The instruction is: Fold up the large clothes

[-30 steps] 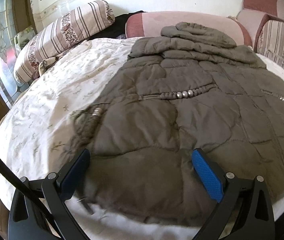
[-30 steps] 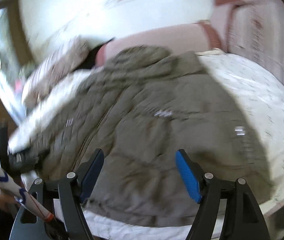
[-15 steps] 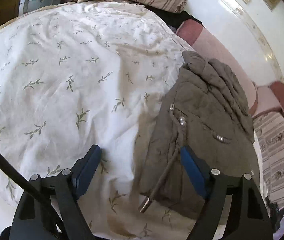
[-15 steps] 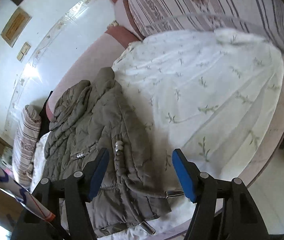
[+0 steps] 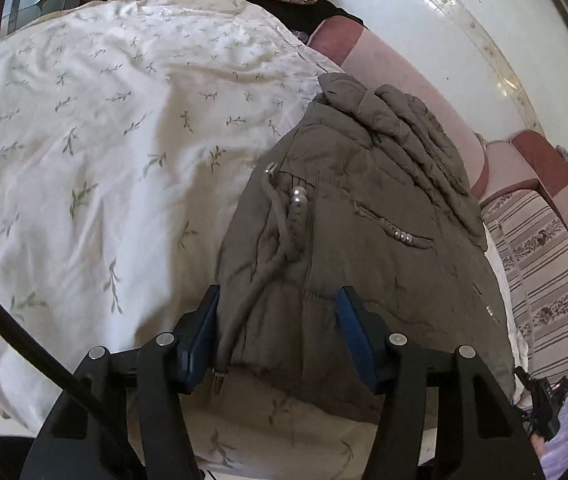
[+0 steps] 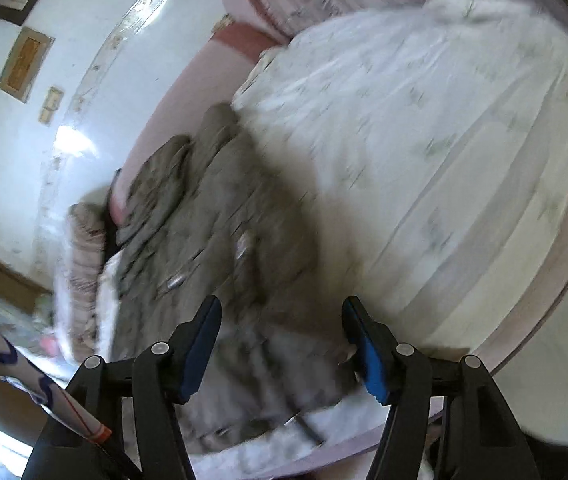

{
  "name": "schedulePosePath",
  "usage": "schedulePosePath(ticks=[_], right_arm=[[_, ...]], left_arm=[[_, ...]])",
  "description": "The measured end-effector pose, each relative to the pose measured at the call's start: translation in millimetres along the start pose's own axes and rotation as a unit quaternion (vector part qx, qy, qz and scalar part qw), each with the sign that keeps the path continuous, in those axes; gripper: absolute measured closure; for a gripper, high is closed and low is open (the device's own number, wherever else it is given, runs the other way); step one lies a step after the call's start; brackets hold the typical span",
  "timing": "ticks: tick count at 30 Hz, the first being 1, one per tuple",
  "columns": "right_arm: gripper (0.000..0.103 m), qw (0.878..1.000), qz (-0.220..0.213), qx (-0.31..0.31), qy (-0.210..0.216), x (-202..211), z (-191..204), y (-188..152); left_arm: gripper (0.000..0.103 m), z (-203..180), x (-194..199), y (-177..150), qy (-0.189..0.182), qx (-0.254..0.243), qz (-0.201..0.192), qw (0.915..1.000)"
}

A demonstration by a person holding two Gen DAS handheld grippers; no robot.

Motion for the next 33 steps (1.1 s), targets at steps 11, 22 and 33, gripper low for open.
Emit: schedulePosePath(ticks=[11, 22, 33], right_arm=[[0.071, 0.998, 0.012, 0.059, 0.036, -26, 44, -29], [0.076, 0.992, 0.039, 0.115, -0.039, -40, 33, -39], [0.073, 0.991, 0.039, 0.122, -0.046, -42, 31, -42]], left_arm=[[0.046, -47, 7, -26, -0.012, -0.077, -0.022, 0.9967], [0.071, -48, 4, -19, 0.031, -0.103, -0.064, 0.9922], [0.045, -53, 1, -23, 0.069, -0.12, -0.081, 0.9871]])
Point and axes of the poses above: each gripper's, at about its wrist camera, not at the fingertips, and x roughly against the way its jaws point, z to its left, y to its top, the point moved 9 cm from there along -x, roughly the way its jaws point, and after that the axes turned 14 degrees about y, right-handed, at the moved point
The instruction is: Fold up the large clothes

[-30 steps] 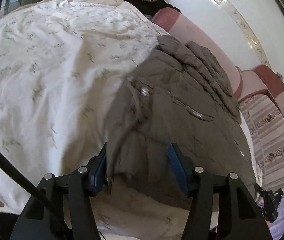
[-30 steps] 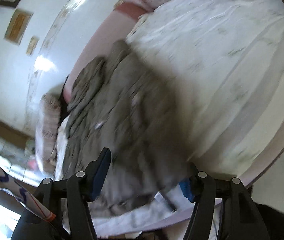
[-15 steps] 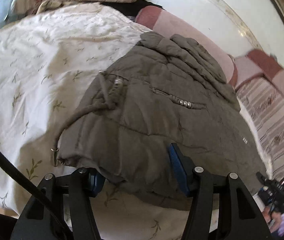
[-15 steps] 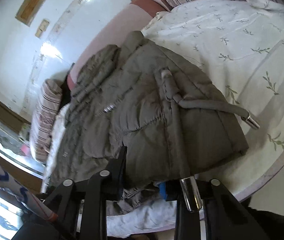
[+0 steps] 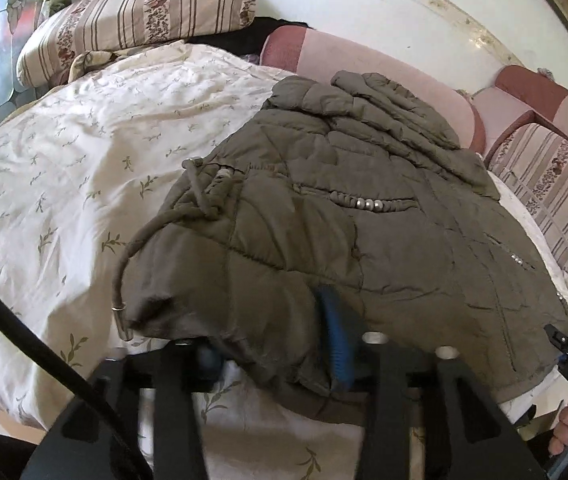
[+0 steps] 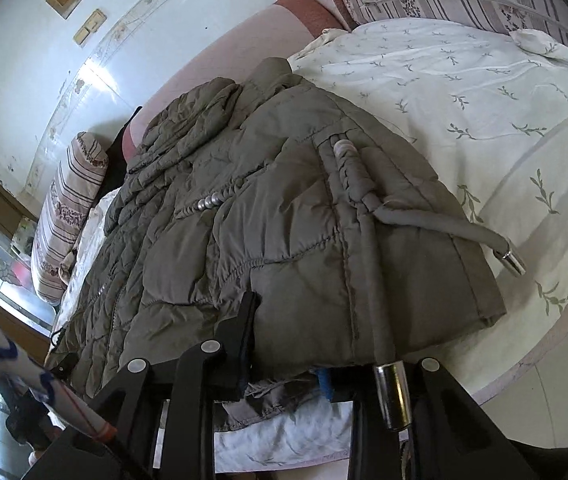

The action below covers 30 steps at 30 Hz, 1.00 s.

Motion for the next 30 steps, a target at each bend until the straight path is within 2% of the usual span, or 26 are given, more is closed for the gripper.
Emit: schedulePosePath(ticks=[3, 5, 6, 7, 10, 13, 21, 30], right_arm=[[0.072, 1.0, 0.001, -0.005, 0.005, 0, -1, 0], [0.077, 1.0, 0.001, -0.007, 0.009, 1, 0, 2], [0.079, 1.0, 0.0, -0.007, 0.012, 2, 0, 2], [0.082, 1.0, -0.002, -0.003, 0.014, 3, 2, 3], [0.086, 1.0, -0.012, 0.012, 0.015, 7, 12, 8], [0.088, 0.999, -0.026, 0.023, 0.018, 12, 21, 15], [0.089, 0.998, -0.052, 0.041, 0.021, 34, 42, 26], [0.089, 0.995, -0.069, 0.051, 0.04, 68, 63, 28]], left_arm=[[0.044, -2, -5, 0, 0.0, 0.001, 0.01, 1.0], [0.053, -3, -3, 2, 0.003, -0.006, 0.003, 1.0], [0.064, -3, -2, 3, 0.009, -0.007, -0.003, 0.9999], [0.069, -2, 0, 5, 0.01, -0.006, -0.008, 0.9999], [0.079, -5, 5, 10, 0.007, -0.001, -0.015, 0.9999], [0.084, -10, 13, 17, 0.013, 0.0, -0.027, 0.9995], [0.086, -20, 49, 30, 0.025, -0.009, -0.077, 0.9967], [0.086, -18, 82, 29, 0.015, -0.011, -0.084, 0.9963]])
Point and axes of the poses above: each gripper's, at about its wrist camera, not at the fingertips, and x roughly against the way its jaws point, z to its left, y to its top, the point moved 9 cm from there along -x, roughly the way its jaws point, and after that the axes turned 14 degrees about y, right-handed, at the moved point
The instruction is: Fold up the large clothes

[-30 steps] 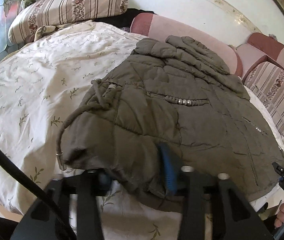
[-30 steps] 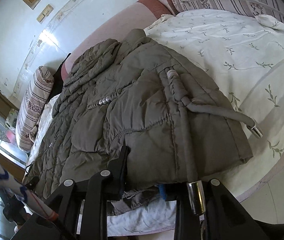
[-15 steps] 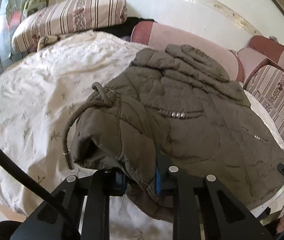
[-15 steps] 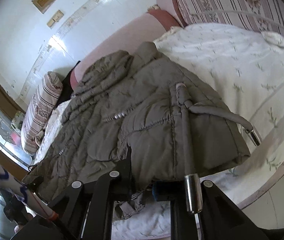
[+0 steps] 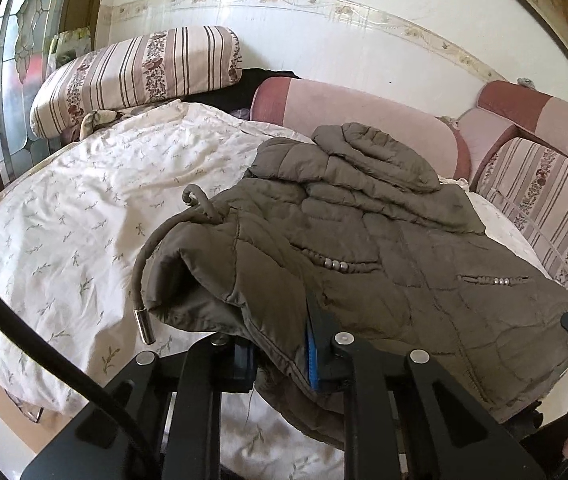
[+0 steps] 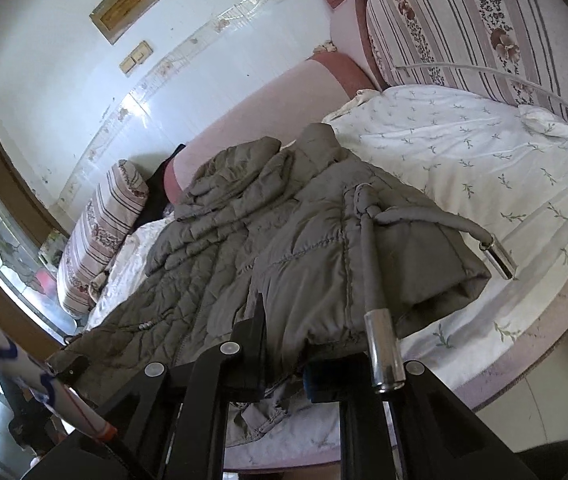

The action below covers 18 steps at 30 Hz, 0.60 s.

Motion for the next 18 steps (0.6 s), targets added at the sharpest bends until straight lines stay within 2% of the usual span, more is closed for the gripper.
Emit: schedulePosePath(ticks=[8, 14, 18], right_arm=[[0.089, 1.0, -0.003, -0.014, 0.022, 8, 7, 18], [0.089, 0.999, -0.017, 0.009, 0.043, 10, 32, 64], [0.089, 0.998, -0.031, 0.02, 0.053, 2, 47, 105]], left_arm=[[0.086, -2, 11, 18, -0.015, 0.007, -0.001, 0.9999], [0.086, -3, 16, 69, -0.035, 0.023, -0.016, 0.999], [0.085, -10, 15, 116, -0.049, 0.031, -0.032, 0.9978]])
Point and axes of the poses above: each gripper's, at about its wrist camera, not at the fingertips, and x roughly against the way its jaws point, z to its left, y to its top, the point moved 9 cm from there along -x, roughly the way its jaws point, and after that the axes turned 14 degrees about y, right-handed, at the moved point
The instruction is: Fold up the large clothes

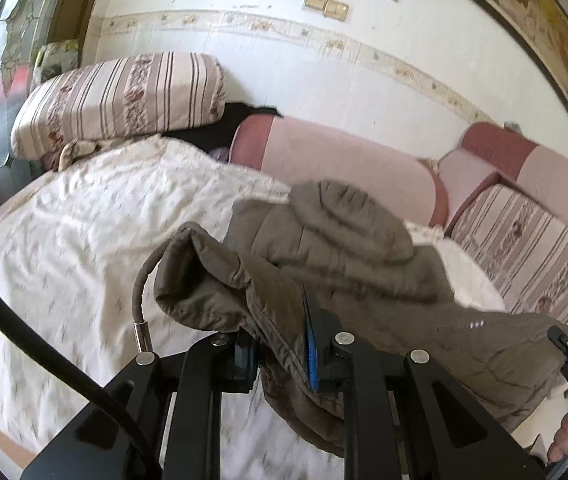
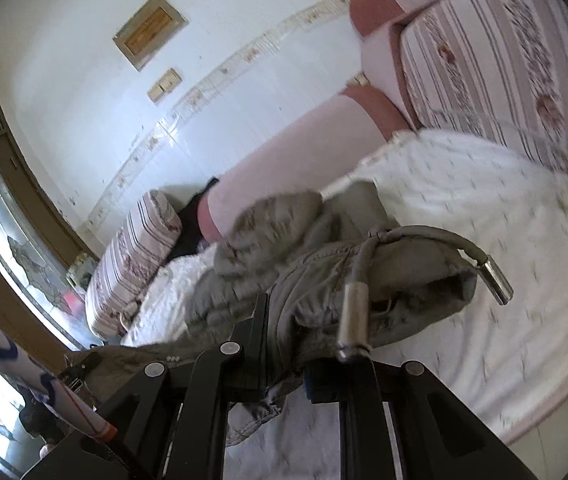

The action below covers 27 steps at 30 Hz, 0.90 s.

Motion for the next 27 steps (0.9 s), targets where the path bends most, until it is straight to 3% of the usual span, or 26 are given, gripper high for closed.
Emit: schedulePosePath(ticks=[9, 15, 21, 25, 27], right_arm=[[0.09, 0.999, -0.026, 0.026, -0.012, -62, 12, 94], [0.09, 0.998, -0.013, 0.028, -0.045, -144, -5, 153], [0.09, 0.995, -0.008, 0.027, -0.096, -227, -43, 193], [0.09, 0.99, 0.012, 0.017, -0.136, -280, -81, 198], [0.09, 0.988, 0.022, 0.009, -0.155, -303, -101, 195]], left_arm=[[0.085, -34, -45, 93, -0.008, -0.002, -0.02, 0.9998], [0.082, -57, -110, 142, 0.003, -0.003, -0.006, 1.0], [0.062, -73, -170, 180, -0.011, 0.003, 0.03, 0.9995], [0.036, -62, -173, 205, 0.005, -0.001, -0.028, 0.9996], [0.031, -54, -170, 215, 0.014, -0.01, -0.059, 0.9981]])
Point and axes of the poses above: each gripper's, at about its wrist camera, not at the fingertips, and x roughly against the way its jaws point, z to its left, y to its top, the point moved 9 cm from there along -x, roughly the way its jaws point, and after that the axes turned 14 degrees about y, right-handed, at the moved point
